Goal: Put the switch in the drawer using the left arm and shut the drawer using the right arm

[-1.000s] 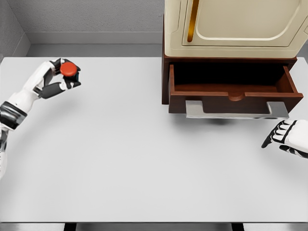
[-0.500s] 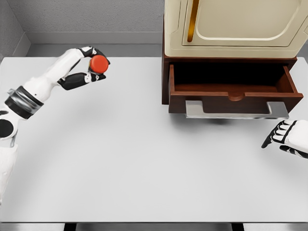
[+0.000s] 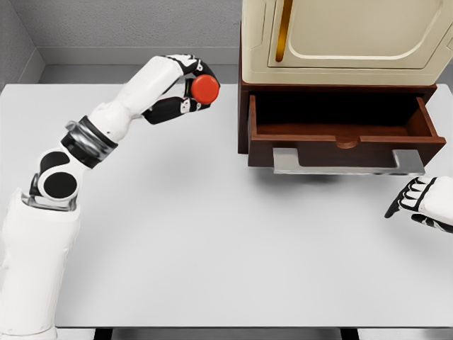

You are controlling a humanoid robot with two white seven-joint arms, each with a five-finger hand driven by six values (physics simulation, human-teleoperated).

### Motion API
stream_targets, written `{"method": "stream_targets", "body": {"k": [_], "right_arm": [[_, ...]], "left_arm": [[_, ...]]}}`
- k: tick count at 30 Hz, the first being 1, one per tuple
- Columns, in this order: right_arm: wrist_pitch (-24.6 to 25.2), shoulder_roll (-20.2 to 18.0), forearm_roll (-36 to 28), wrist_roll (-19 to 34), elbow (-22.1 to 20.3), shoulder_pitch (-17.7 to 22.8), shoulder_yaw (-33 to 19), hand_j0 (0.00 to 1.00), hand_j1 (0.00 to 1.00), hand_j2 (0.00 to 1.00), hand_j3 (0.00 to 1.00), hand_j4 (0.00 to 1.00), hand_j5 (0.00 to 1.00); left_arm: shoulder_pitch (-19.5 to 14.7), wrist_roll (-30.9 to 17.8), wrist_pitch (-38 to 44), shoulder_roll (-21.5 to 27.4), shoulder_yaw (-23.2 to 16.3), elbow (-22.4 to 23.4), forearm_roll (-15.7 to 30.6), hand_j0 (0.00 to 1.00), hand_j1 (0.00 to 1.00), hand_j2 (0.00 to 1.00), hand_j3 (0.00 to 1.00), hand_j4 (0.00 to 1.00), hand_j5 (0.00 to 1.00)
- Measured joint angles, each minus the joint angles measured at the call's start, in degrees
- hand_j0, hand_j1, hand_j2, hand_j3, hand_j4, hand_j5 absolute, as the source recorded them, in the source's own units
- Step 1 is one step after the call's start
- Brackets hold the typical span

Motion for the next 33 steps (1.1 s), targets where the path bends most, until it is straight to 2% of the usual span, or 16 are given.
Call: {"method": "stream_targets", "body": {"k": [12,16,23,33], "right_arm": [[0.0,0.0,0.0,0.0,0.0,0.0,0.0,0.6,0.6,0.6,0.6,0.6,0.6],[0.0,0.0,0.0,0.0,0.0,0.0,0.0,0.6,0.6,0.6,0.6,0.6,0.6],[0.0,0.0,0.0,0.0,0.0,0.0,0.0,0.6,0.6,0.6,0.6,0.6,0.6],[0.0,0.0,0.0,-0.1,0.0,0.0,0.0,0.6,0.6,0.6,0.6,0.6,0.6]], "left_arm": [[-1.8,0.1,0.0,-6.0,-4.0,-1.2,-7.6,0.45,0.45,0.45,0.45,0.45,0.45],[-2.0,0.2,0.1,-7.8,-4.9,-1.3,-11.7,0.45,0.45,0.45,0.45,0.45,0.45],[-2.6,0.2,0.2,-8.4,-5.8,-1.2,-18.6,0.45,0.45,0.45,0.45,0.45,0.45],[-4.2,0.4,0.3,-8.4,-9.4,-1.3,-24.7,0.45,0.45,0.45,0.45,0.45,0.45]]}}
